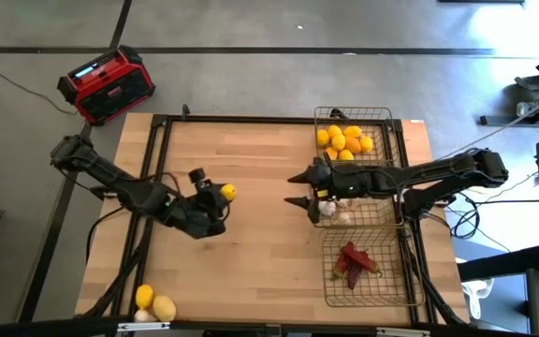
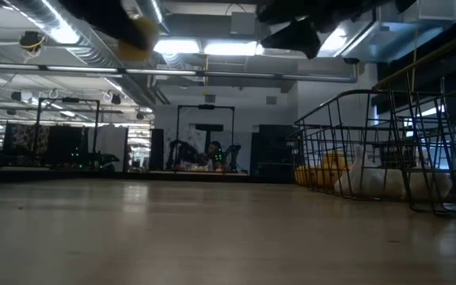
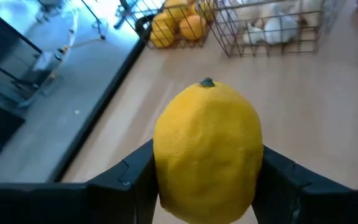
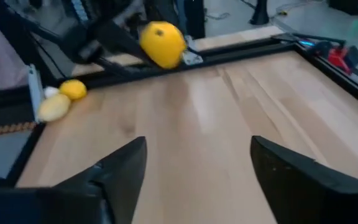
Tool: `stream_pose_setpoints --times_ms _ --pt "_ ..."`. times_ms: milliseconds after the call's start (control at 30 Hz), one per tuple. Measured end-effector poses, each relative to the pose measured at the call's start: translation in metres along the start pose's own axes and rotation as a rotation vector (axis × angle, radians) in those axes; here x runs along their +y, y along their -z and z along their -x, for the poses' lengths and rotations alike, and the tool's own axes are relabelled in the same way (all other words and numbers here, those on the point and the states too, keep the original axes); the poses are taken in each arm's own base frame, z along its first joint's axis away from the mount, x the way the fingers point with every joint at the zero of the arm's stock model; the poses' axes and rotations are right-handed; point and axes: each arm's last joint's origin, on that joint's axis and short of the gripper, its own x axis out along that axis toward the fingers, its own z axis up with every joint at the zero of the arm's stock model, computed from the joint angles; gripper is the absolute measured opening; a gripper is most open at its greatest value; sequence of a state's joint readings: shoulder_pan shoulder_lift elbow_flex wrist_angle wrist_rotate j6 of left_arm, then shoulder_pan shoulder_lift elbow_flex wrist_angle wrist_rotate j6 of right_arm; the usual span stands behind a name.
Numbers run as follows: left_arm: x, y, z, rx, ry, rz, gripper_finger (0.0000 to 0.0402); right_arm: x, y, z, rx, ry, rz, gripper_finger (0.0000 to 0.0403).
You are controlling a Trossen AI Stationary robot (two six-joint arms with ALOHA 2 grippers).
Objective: Sort produce into baskets
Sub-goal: Put the yellow lemon into the top wire basket
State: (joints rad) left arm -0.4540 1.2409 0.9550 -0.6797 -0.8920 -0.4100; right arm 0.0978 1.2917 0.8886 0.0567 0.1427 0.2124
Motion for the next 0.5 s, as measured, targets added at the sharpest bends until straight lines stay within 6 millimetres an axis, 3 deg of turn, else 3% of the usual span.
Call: stream_pose_setpoints --times_ms 233,500 --pt "0.004 -0.017 -0.033 -0.035 -0.079 -0.062 0.0191 0.001 0.002 -0.027 -0.116 0.050 -0.073 0.0344" --pt "0.005 -0.026 -0.063 -0.050 -0.140 -0.087 0.0191 -0.015 0.009 -0.049 -0.149 0.097 -0.193 0.0336"
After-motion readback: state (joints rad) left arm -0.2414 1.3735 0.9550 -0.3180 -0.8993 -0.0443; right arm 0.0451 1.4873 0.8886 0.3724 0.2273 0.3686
